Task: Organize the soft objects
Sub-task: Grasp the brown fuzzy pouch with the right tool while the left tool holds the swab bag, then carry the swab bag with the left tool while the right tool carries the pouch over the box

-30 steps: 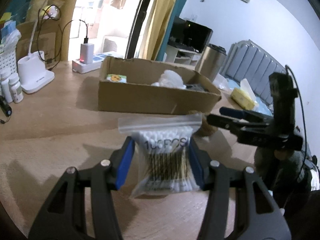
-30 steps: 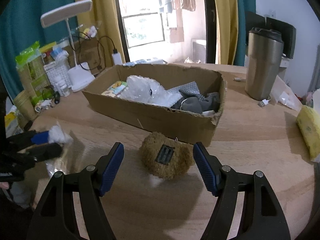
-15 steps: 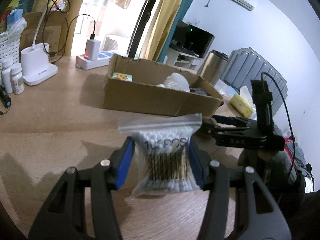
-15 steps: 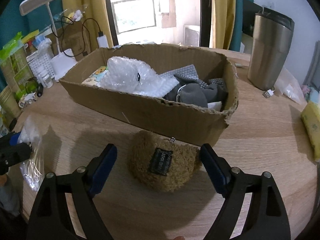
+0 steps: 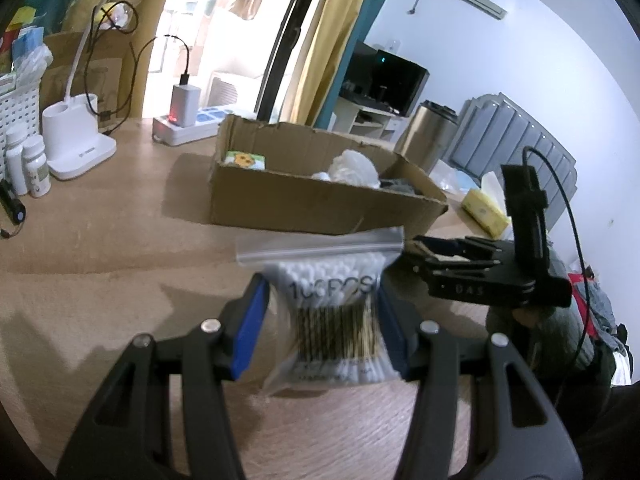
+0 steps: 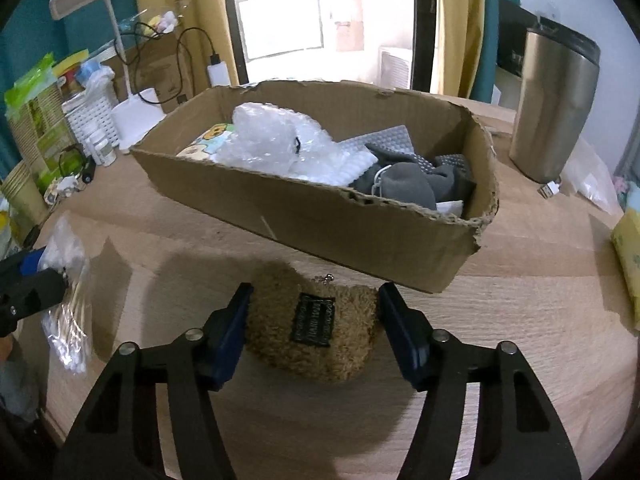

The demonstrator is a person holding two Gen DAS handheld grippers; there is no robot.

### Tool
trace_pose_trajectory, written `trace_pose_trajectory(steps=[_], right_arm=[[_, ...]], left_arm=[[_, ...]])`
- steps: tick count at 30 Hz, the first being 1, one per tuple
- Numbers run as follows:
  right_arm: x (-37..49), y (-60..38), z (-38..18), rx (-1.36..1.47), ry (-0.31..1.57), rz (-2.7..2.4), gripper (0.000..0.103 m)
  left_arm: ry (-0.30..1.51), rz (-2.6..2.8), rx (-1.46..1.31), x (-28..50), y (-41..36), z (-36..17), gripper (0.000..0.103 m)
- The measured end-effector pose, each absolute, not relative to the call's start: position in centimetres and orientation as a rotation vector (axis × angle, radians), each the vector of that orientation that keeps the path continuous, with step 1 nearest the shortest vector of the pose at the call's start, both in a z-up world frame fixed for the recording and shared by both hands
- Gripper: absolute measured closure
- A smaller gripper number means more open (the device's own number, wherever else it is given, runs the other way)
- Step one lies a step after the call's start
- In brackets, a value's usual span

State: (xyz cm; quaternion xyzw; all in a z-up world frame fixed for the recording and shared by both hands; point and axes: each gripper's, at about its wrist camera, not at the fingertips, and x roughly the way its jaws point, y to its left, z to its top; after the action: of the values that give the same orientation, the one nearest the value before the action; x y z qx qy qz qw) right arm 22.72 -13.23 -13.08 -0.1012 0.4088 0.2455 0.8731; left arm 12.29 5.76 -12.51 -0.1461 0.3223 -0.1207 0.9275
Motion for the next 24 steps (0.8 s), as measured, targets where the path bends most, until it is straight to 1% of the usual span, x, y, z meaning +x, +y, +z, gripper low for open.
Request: trace_pose_trajectory(steps=[6, 24], right_arm=[[22.1, -13.9, -12.3, -0.183, 0.838, 0.537, 0.043], [20.3, -14.8, -7.1, -0.15, 0.673, 0.596, 0.043]], left_arm=[[0.664, -0.236, -0.278, 12.5, 5.5, -12.3, 0.049], [0.576, -0.196, -0.172, 14.0, 5.0, -8.6, 0.049]])
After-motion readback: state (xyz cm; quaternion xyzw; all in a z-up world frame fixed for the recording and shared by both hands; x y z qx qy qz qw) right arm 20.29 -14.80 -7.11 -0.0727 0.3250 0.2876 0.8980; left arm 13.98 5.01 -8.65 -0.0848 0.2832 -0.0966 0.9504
